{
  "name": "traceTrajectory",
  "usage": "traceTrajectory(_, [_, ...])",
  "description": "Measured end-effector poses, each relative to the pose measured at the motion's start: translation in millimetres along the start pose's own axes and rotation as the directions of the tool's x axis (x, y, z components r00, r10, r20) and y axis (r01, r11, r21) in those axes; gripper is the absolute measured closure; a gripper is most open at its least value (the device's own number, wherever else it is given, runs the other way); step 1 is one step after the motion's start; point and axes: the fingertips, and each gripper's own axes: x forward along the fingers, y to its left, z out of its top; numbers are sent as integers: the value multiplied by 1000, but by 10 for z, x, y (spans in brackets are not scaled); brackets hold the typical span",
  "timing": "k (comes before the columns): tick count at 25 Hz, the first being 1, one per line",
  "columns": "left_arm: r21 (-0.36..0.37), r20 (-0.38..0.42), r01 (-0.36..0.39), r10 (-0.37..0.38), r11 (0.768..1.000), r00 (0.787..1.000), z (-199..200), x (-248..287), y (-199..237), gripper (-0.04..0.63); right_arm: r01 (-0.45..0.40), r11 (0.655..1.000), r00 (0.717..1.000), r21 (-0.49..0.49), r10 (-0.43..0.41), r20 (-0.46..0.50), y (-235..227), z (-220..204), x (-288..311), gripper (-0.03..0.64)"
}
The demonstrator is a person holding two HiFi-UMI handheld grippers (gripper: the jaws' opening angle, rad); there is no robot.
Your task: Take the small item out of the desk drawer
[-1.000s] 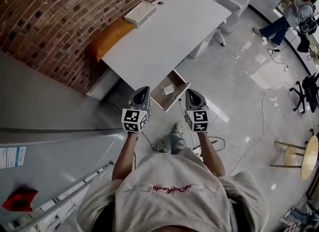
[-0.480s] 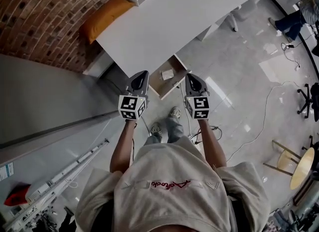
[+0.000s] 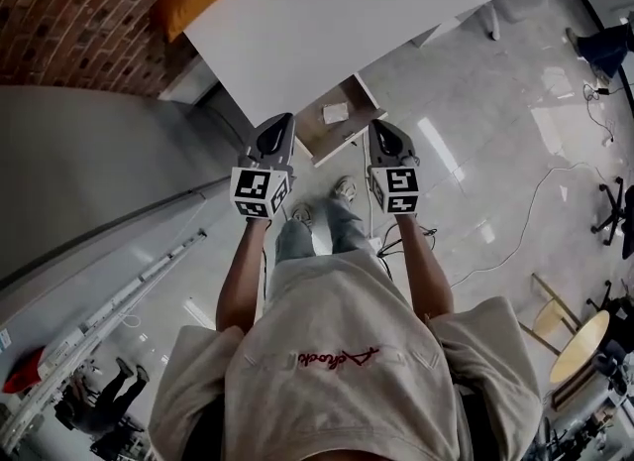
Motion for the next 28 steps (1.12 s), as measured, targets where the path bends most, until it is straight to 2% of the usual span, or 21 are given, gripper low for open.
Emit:
traceTrajectory(7, [-27, -36, 2, -3, 1000, 999, -324, 89, -24, 588, -29, 1000, 999, 10, 29, -43, 19, -321, 192, 604])
traceTrajectory(16, [-50, -44, 49, -51, 998, 998, -637, 136, 113, 588, -5, 1000, 994, 28, 7, -105, 140, -771, 468, 604])
traceTrajectory(22, [-84, -46, 102, -106, 991, 993, -855, 96, 255, 588, 56, 997, 987, 53, -47, -155, 277, -1107, 628, 604])
traceTrajectory(28, [-113, -42, 115, -121, 987, 992, -1005, 53, 466, 588, 94, 991, 978, 94, -74, -196, 417, -1411, 815, 604])
